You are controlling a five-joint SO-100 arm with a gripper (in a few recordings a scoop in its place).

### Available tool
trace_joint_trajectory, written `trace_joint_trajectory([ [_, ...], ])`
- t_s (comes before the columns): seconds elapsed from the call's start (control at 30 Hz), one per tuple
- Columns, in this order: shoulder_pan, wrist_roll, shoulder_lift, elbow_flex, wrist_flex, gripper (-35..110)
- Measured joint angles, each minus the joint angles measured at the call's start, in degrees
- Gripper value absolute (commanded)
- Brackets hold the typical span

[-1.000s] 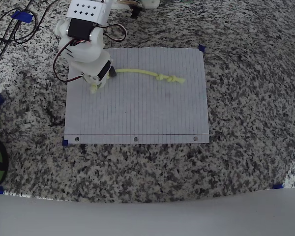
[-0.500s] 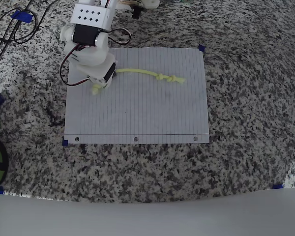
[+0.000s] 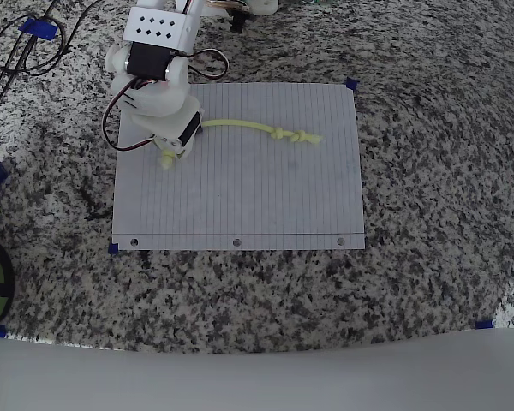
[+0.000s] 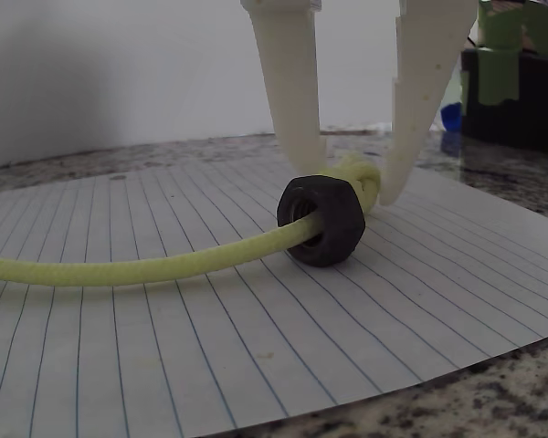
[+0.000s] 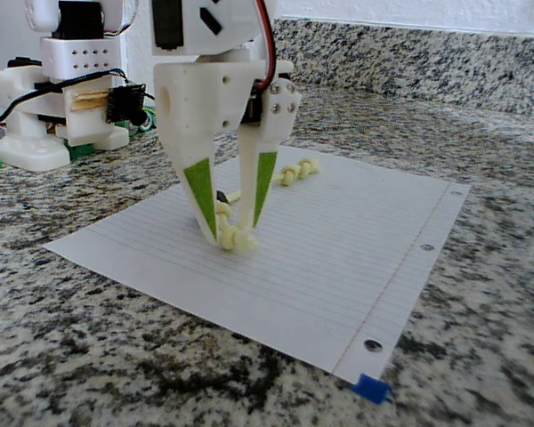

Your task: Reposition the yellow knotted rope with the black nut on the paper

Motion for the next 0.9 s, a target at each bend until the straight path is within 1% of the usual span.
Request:
trace_joint_trajectory([
  [0.27,0.26,0.00,0.00,0.00,-0.35,25],
  [0.3,0.44,0.26,0.00,0.00,-0.35,26],
  [0.37,0.44,0.53,0.00,0.00,-0.35,33],
  [0.47,0.44,0.62,0.00,0.00,-0.35,29],
  [0.67,0.44,0.70,0.00,0.00,-0.35,28],
  [0.73,0.44,0.70,0.00,0.00,-0.62,21],
  [0.77,0.44,0.70,0.00,0.00,-0.97,15],
  [0.8,0.44,0.70,0.00,0.00,-1.32,5],
  [0.83,0.53,0.70,0.00,0.00,-1.58,0],
  [0.9,0.79,0.70,0.00,0.00,-1.67,0],
])
